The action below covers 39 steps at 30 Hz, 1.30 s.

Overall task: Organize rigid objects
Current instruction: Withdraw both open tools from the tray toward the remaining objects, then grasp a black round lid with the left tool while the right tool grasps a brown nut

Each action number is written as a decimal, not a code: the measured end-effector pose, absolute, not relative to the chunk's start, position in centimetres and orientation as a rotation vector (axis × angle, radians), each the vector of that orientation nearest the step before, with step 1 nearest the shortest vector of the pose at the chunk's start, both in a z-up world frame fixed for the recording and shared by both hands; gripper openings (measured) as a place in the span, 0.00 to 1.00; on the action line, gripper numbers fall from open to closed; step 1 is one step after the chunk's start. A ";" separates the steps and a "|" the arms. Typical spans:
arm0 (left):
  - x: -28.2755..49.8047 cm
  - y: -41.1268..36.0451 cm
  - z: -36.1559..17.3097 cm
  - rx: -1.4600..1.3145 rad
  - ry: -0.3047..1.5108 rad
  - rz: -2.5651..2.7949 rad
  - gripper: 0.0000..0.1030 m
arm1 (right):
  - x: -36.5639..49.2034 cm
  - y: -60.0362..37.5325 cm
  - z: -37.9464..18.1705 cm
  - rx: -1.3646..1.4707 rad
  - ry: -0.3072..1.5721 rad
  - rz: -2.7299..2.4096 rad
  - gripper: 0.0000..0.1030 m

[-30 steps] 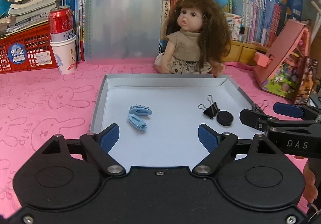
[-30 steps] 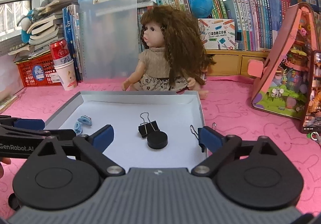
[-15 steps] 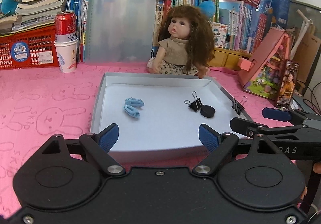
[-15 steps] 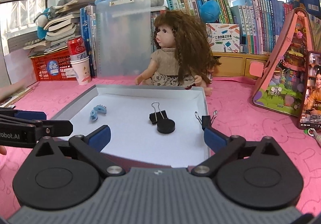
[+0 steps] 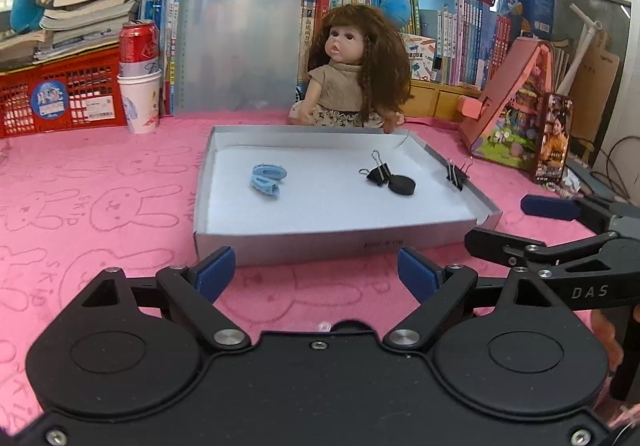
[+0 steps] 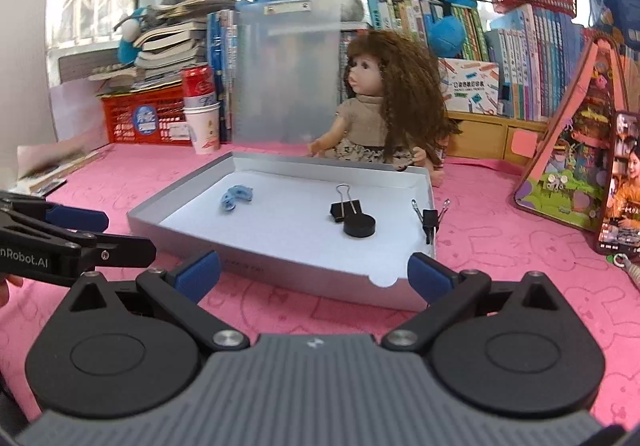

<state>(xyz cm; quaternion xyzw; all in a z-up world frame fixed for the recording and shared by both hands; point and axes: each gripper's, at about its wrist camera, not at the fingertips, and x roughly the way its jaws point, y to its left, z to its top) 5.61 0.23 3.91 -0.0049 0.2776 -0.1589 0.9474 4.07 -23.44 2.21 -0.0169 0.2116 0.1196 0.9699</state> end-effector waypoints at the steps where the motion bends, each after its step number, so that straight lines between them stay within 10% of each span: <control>1: 5.2 0.4 3.7 -0.010 0.561 -0.318 0.85 | 3.8 -23.3 2.1 -0.041 0.426 0.246 1.00; 26: 0.8 4.0 0.6 -0.021 0.593 -0.182 0.85 | -1.8 -22.8 -1.0 -0.124 0.464 0.264 1.00; 39: 1.1 4.4 -0.3 -0.021 0.604 -0.155 0.59 | -3.0 -23.9 -2.0 -0.068 0.501 0.246 0.85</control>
